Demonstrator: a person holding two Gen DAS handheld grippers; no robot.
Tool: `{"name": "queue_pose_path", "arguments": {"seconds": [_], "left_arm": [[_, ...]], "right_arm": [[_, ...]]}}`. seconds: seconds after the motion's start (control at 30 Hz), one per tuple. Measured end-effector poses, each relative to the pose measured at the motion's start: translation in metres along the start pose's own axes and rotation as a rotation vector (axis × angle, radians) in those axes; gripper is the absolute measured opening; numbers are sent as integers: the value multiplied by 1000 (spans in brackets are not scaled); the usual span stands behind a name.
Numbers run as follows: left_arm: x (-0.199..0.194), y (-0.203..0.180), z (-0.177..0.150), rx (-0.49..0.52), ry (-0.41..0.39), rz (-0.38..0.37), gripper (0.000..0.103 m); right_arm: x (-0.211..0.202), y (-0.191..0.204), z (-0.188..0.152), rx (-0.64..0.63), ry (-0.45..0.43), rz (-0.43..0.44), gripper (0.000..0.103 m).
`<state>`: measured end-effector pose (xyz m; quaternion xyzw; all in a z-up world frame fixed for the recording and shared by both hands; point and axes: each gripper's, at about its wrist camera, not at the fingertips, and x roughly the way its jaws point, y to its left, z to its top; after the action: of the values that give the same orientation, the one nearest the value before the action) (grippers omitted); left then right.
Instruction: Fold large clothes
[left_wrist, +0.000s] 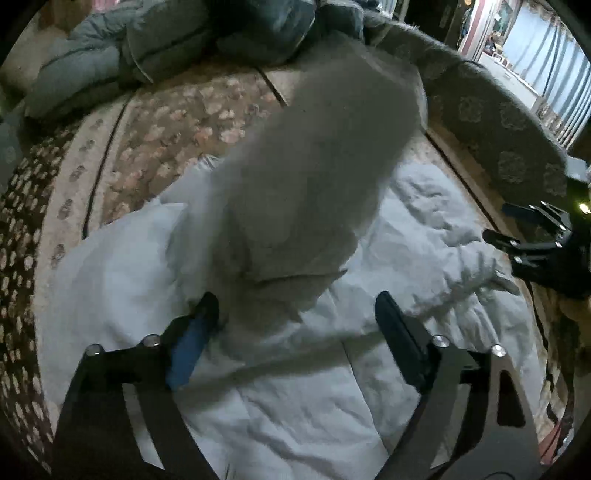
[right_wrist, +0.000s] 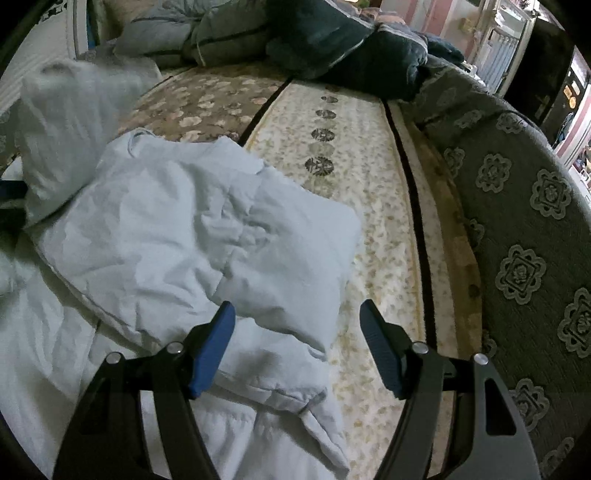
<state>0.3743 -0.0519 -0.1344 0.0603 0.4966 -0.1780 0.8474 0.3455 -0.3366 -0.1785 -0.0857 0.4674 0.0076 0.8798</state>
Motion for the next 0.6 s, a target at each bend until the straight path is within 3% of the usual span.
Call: {"name": "queue_pose_path", "arguments": {"seconds": [0.13,0.37,0.47,0.53,0.6], "left_arm": [[-32,5,-15,13,-38,67,95],[-78,98,-28,-71,-75,281,97],[-91,148,-39,-155,-60,284,100],[-86,176,-48,-179,-42,350,100],[-79,193,-57,-210,-29,356,100]], "right_arm": [[-6,2,1,6,0,14,70],[-24,28,12,-22,-28,76,70],[-31,46,26,-57,-48,112,70],[-34,57,36,-64,-55,149,70],[-37,67,46,-72,-62,180,70]]}}
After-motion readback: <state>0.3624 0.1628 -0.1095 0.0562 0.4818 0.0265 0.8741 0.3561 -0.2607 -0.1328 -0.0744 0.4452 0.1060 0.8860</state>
